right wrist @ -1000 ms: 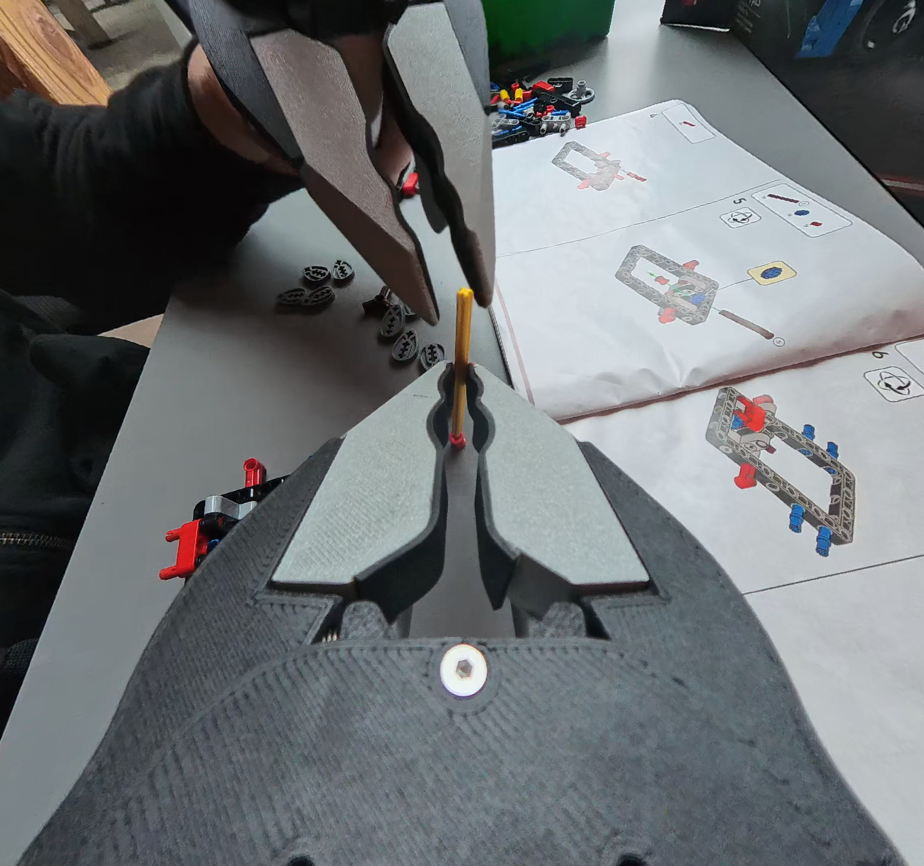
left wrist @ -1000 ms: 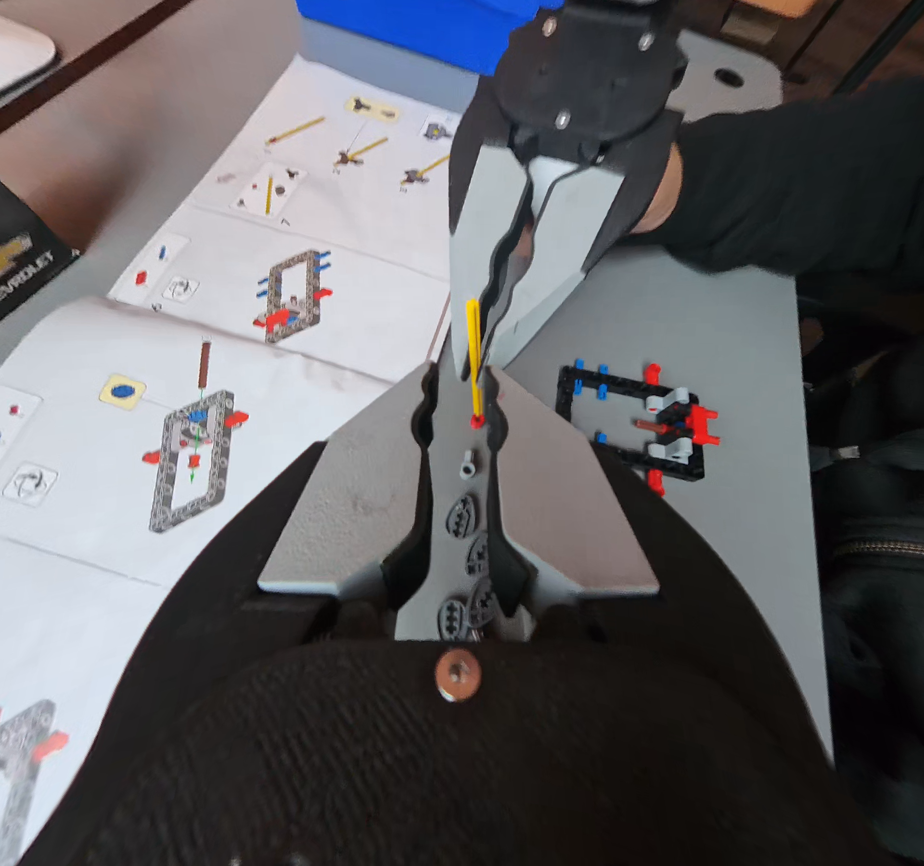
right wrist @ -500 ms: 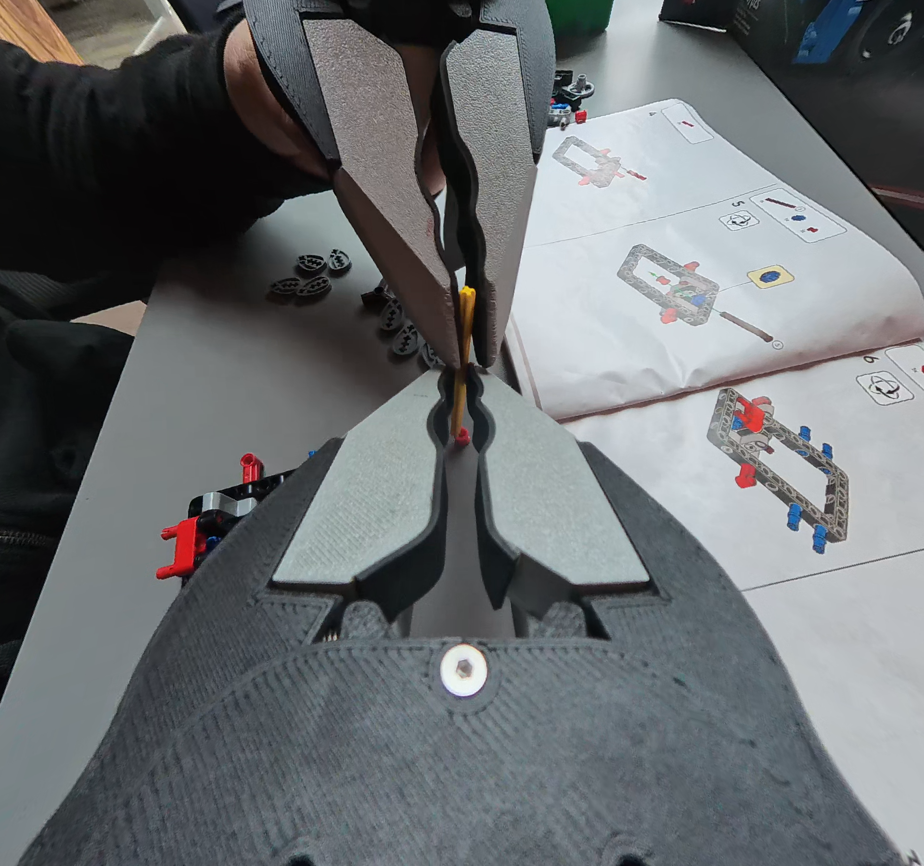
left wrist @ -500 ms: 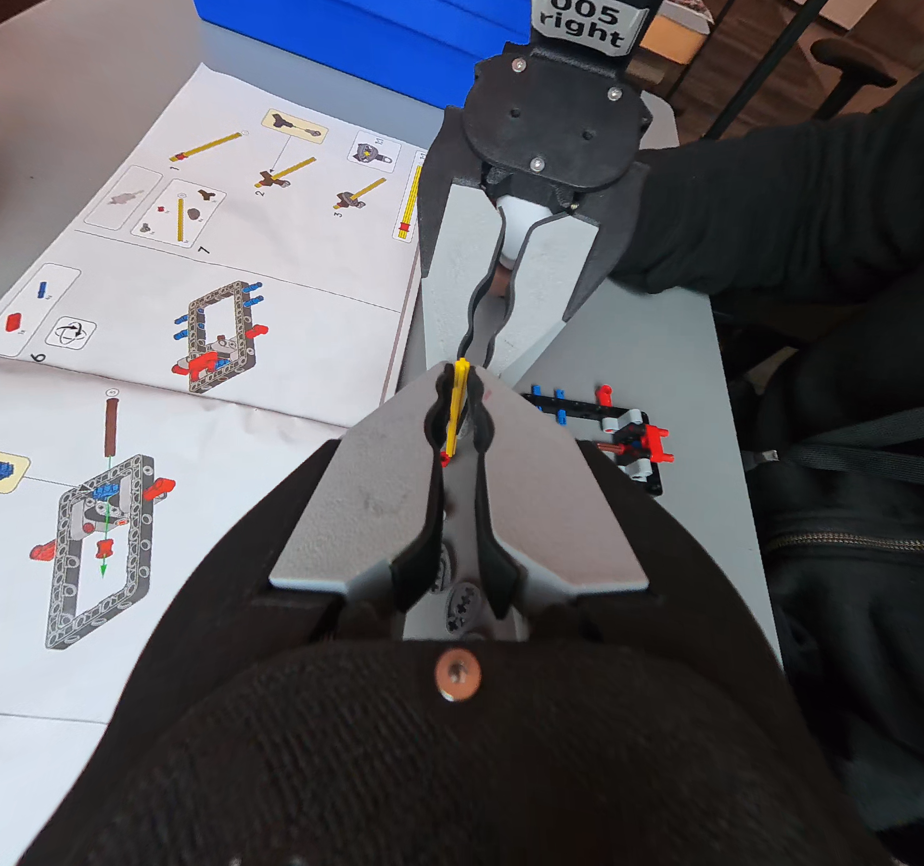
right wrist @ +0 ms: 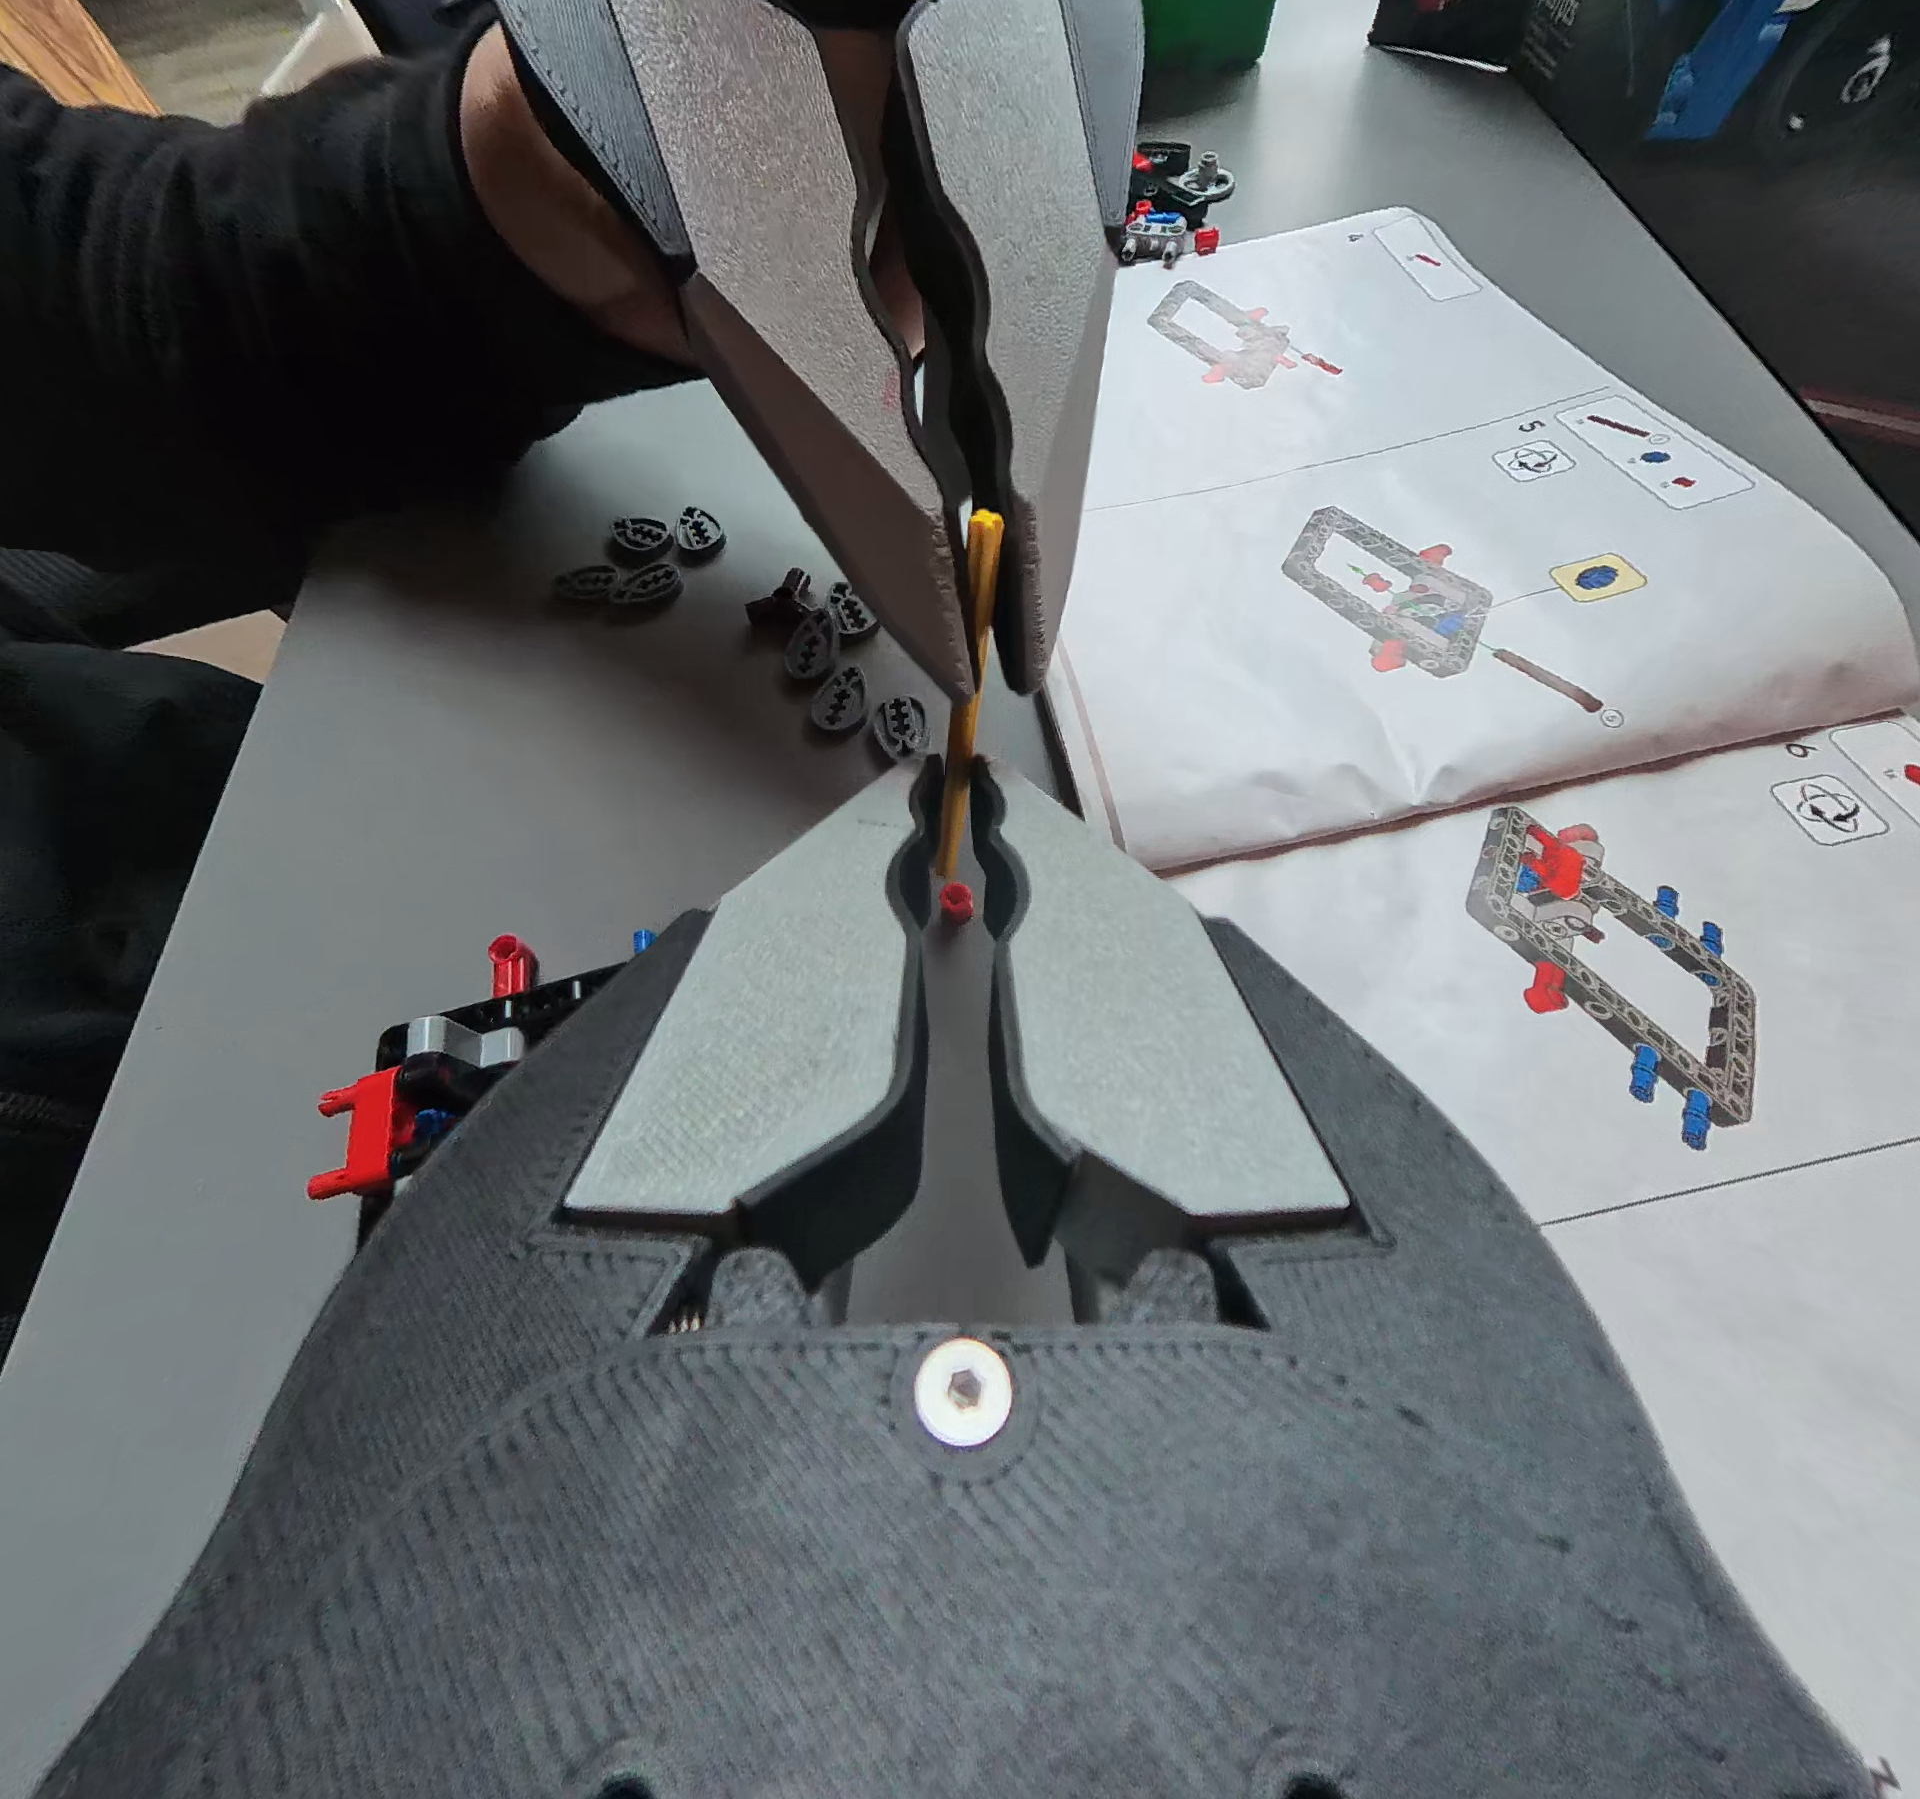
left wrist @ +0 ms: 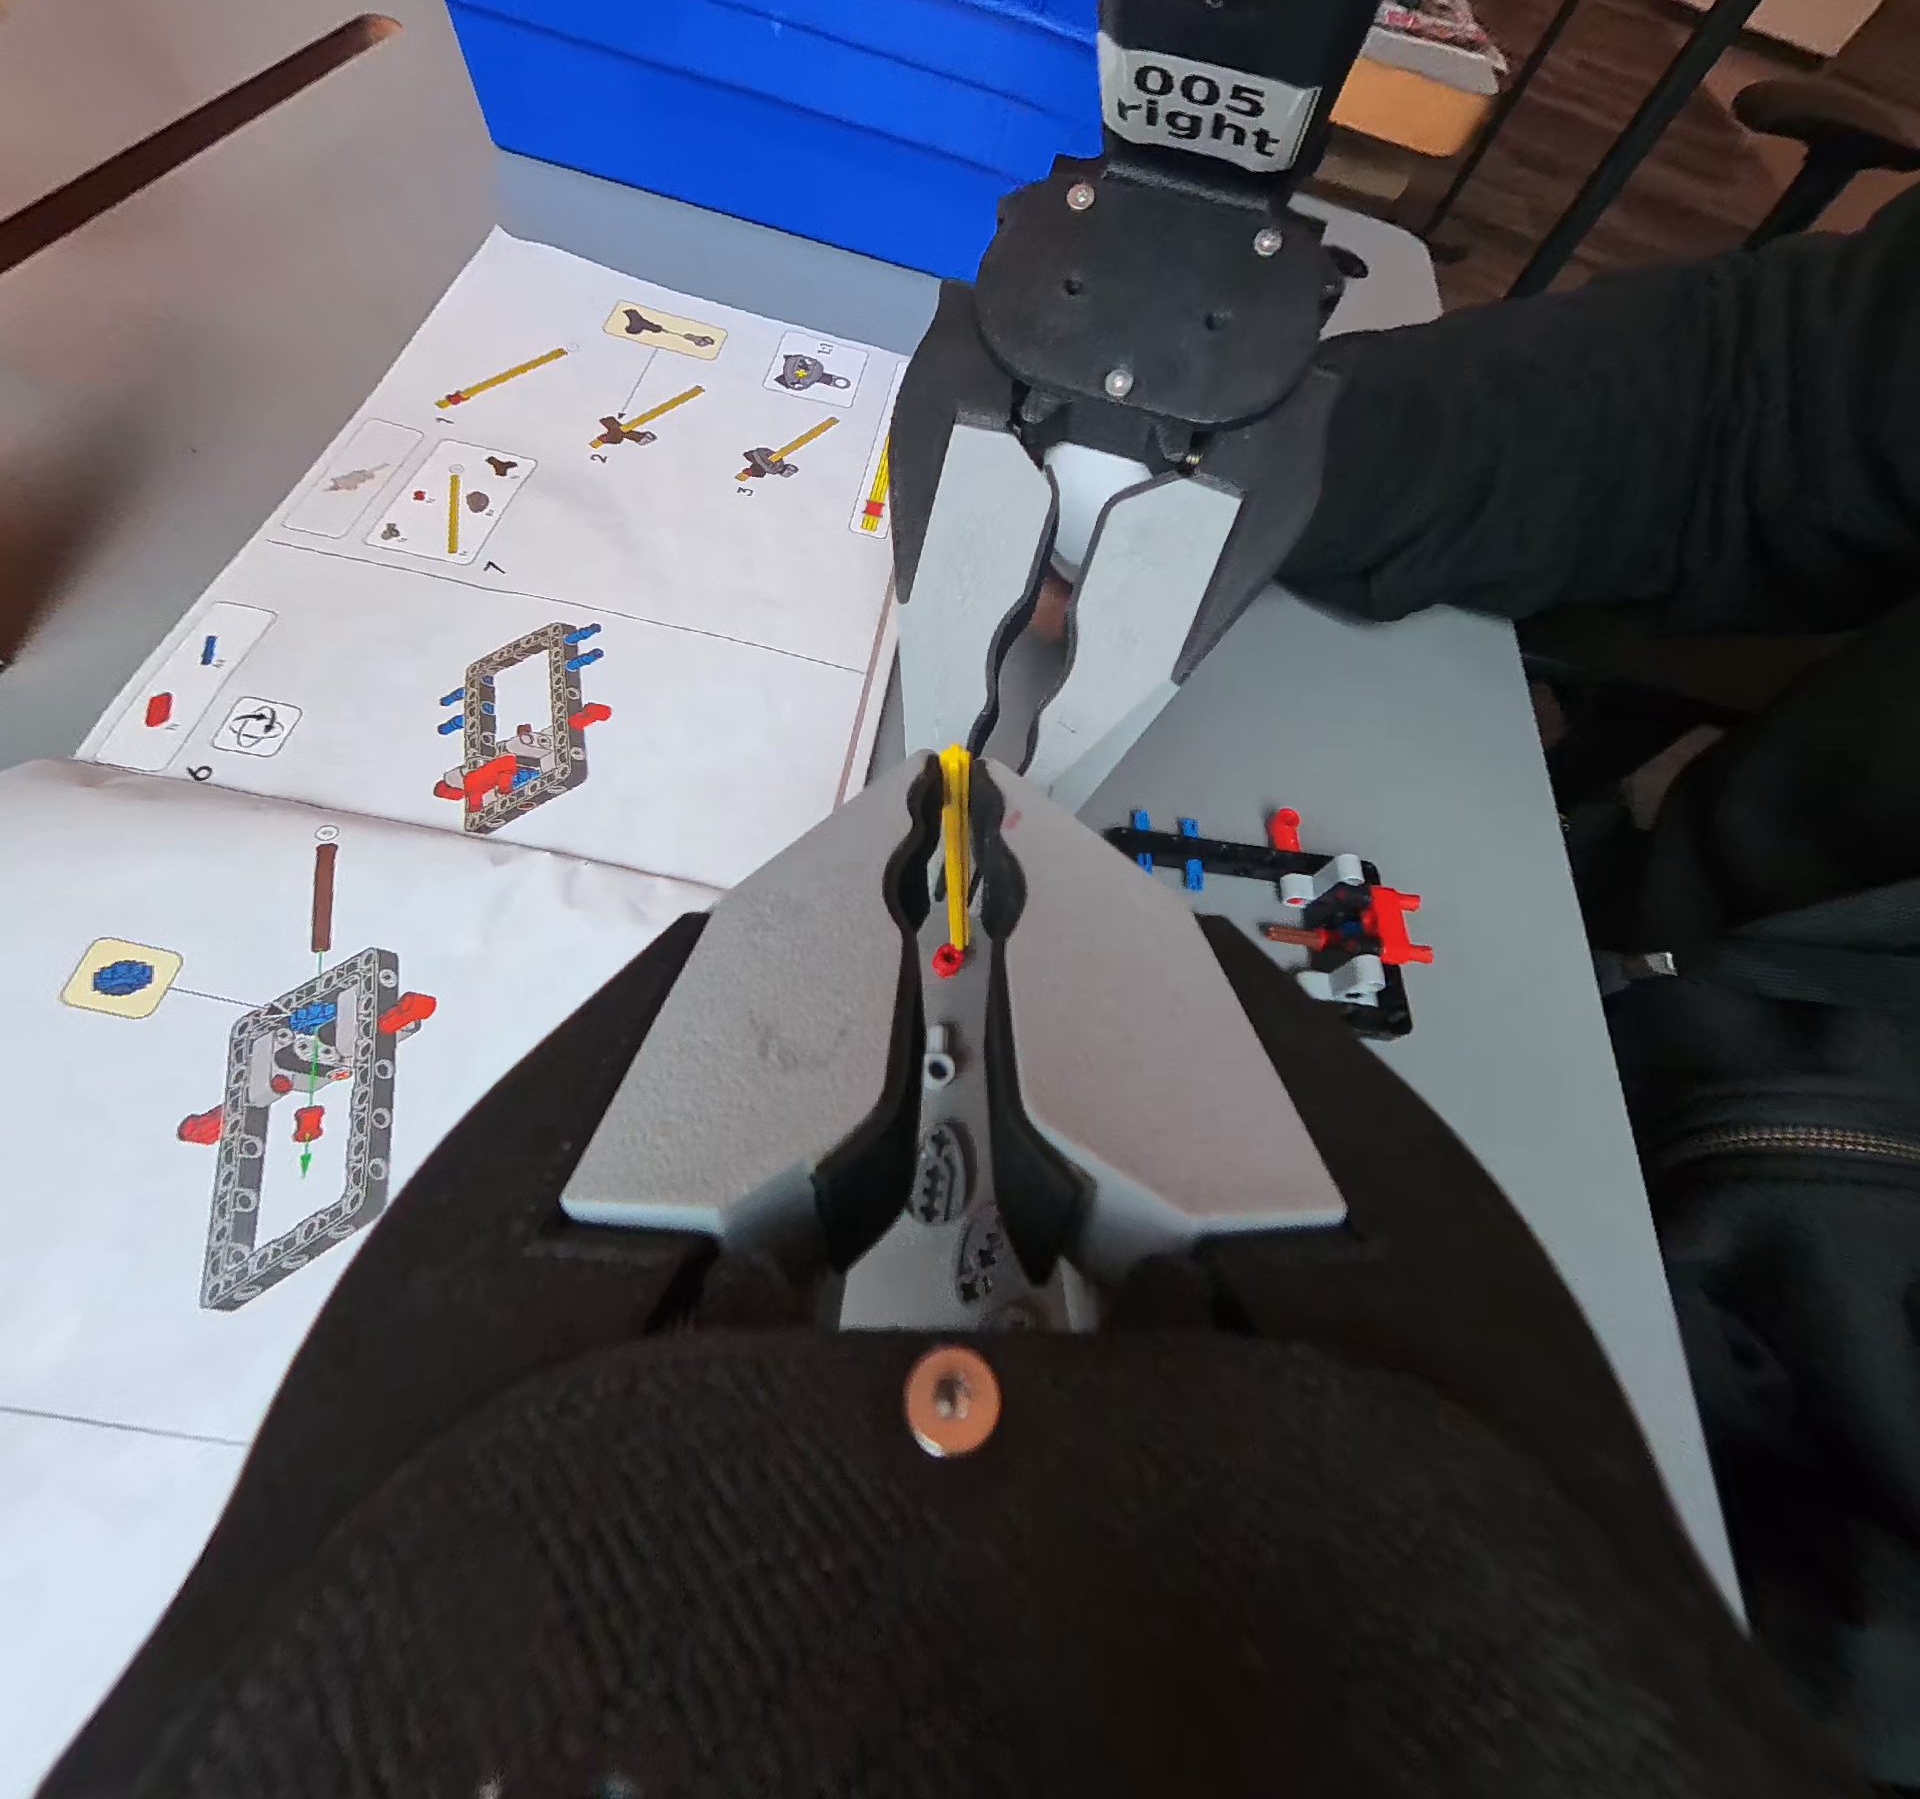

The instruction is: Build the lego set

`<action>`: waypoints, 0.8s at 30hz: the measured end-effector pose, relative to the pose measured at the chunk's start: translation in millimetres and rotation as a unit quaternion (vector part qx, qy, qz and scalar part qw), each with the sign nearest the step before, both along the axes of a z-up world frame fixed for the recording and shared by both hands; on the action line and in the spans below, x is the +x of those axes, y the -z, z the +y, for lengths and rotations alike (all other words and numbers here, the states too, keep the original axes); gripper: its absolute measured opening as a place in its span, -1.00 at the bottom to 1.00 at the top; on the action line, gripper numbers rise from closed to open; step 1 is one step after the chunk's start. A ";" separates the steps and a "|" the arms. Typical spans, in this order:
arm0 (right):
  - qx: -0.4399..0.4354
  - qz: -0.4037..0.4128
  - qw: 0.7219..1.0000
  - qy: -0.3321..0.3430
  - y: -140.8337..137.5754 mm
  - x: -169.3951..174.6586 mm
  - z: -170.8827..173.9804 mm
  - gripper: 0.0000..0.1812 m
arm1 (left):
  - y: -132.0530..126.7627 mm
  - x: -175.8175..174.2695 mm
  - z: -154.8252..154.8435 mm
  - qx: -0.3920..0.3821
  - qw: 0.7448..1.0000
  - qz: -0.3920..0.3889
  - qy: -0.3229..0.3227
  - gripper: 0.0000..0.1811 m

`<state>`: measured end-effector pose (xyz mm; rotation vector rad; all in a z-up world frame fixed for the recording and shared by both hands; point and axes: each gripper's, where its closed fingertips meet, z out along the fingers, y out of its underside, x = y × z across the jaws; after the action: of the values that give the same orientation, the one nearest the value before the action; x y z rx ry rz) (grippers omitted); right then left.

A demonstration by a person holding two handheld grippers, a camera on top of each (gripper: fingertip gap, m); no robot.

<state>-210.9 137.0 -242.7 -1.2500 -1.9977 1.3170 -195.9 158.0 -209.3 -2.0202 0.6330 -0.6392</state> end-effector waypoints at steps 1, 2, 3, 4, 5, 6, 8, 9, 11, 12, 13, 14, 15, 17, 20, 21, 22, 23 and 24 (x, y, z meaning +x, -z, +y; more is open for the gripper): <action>0.004 -0.001 1.000 -0.001 0.8 0.2 -0.5 -0.99 | 0.3 0.7 -0.5 0.000 1.000 0.004 0.001 -0.97; 0.006 -0.001 1.000 -0.002 0.9 0.3 -1.0 -0.99 | 0.2 1.8 -0.8 0.001 1.000 0.006 0.002 -0.97; 0.007 -0.001 1.000 -0.003 1.2 0.3 -1.5 -0.99 | 0.6 2.7 -0.8 0.002 1.000 0.008 0.002 -0.97; 0.008 -0.004 1.000 -0.004 2.1 0.5 -1.9 -0.99 | 1.6 3.3 -0.6 0.001 1.000 0.010 0.002 -0.97; 0.011 -0.006 1.000 -0.004 3.4 0.7 -1.8 -0.99 | 3.0 3.6 -0.1 0.000 1.000 0.012 0.001 -0.97; 0.015 -0.008 1.000 -0.005 4.8 0.8 -1.6 -0.99 | 4.5 3.9 0.1 -0.002 1.000 0.013 0.001 -0.97; 0.025 -0.014 1.000 -0.005 7.4 1.5 -1.0 -0.99 | 6.8 4.0 0.3 -0.002 1.000 0.017 0.001 -0.97; 0.029 -0.014 0.999 -0.005 7.8 1.6 -0.7 -0.99 | 6.9 3.9 0.5 -0.001 1.000 0.017 0.000 -0.98; 0.035 -0.012 0.999 -0.004 7.2 1.6 -0.4 -0.99 | 5.7 4.3 0.6 0.001 1.000 0.013 0.000 -0.97; 0.036 -0.010 0.999 -0.004 6.6 1.8 -0.4 -0.99 | 5.3 4.6 0.6 0.002 1.000 0.011 0.000 -0.97; 0.036 -0.011 0.999 -0.005 6.6 2.1 -0.5 -0.99 | 5.2 4.8 0.7 0.002 1.000 0.009 0.001 -0.97; 0.036 -0.012 0.999 -0.005 6.7 2.3 -0.2 -0.99 | 5.4 5.1 1.0 0.001 1.000 0.006 0.001 -0.97; 0.037 -0.014 0.999 -0.006 7.1 2.7 0.2 -0.99 | 5.6 5.5 1.2 0.001 1.000 0.004 0.001 -0.97; 0.041 -0.018 0.999 -0.008 7.8 3.7 0.7 -0.99 | 6.2 6.4 1.4 -0.001 1.000 0.000 0.002 -0.97; 0.046 -0.019 0.999 -0.007 8.8 3.6 0.9 -0.99 | 7.3 6.2 1.4 0.000 1.000 0.004 0.003 -0.97; 0.048 -0.020 0.999 -0.006 9.6 3.6 1.0 -0.99 | 8.1 6.2 1.5 -0.001 1.000 0.006 0.002 -0.97; 0.053 -0.021 0.998 -0.005 10.3 3.6 1.6 -0.99 | 8.7 6.2 1.6 0.000 1.000 0.007 0.003 -0.97; 0.057 -0.021 0.998 -0.004 10.8 3.5 2.1 -0.99 | 9.0 6.1 1.8 0.002 1.000 0.008 0.002 -0.97; 0.058 -0.021 0.998 -0.005 11.1 3.4 1.9 -0.99 | 9.4 6.1 1.5 0.001 1.000 0.008 0.003 -0.97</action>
<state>-207.4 138.9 -253.8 -1.2243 -2.0792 1.1693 -189.7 159.5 -218.7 -2.0232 0.6501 -0.6265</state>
